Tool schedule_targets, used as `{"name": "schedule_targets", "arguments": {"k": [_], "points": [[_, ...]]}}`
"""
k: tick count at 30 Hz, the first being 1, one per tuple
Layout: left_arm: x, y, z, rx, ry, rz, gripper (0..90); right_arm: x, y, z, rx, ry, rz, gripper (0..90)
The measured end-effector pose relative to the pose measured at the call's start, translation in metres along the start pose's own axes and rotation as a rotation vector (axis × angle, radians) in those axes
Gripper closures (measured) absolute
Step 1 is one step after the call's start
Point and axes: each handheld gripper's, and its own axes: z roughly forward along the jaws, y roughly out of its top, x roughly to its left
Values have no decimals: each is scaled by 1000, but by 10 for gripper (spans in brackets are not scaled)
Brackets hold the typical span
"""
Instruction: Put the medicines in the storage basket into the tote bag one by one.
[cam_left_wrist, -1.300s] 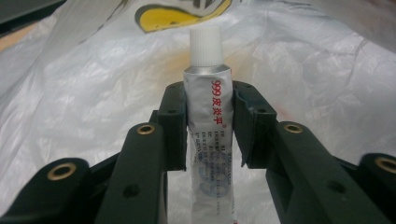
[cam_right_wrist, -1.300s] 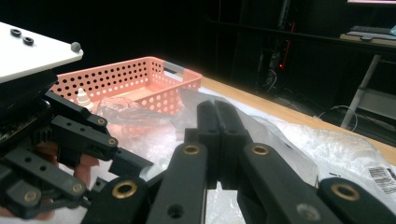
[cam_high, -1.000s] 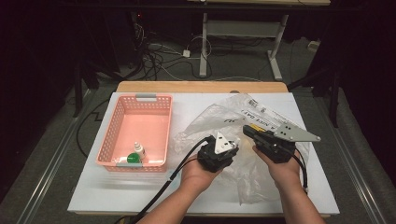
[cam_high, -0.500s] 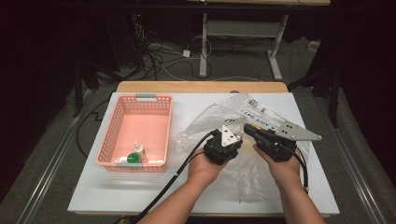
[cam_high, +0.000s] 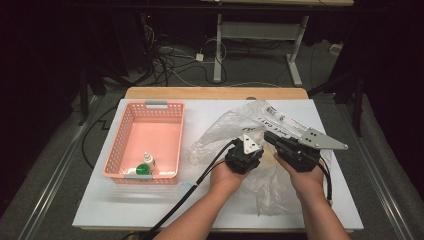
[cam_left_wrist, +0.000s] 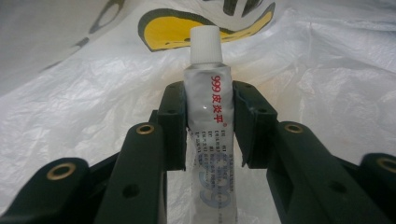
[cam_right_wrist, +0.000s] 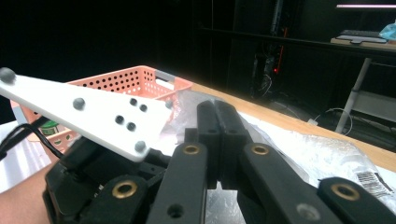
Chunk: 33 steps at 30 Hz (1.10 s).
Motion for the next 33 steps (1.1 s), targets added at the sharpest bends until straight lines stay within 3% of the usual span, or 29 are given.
{"name": "schedule_targets", "arguments": {"k": [5, 8, 15, 19, 21, 23, 25, 28, 33], "points": [[0, -1, 8, 7, -2, -19, 650, -1, 0, 0, -3, -4, 1, 900], [0, -1, 9, 12, -18, -28, 579, -2, -1, 0, 3, -7, 7, 900], [0, -7, -3, 27, -71, -29, 470, -2, -3, 0, 8, -5, 5, 900], [-2, -16, -14, 20, -97, -26, 467, -1, -3, -1, 9, -4, 2, 900], [-1, -22, -19, 31, -134, -41, 399, 0, -3, -1, 11, 2, -5, 900], [-1, -27, -25, 35, -144, -47, 325, 1, -3, -1, 12, 1, -5, 900], [-1, -31, -33, 17, -160, -46, 313, 1, -3, -2, 12, 3, -4, 900], [-1, -35, -43, 9, -178, -57, 201, 1, -4, -3, 14, 2, -6, 900], [-4, -41, -56, 1, -178, -31, 81, 3, -4, -4, 18, 2, -5, 900]]}}
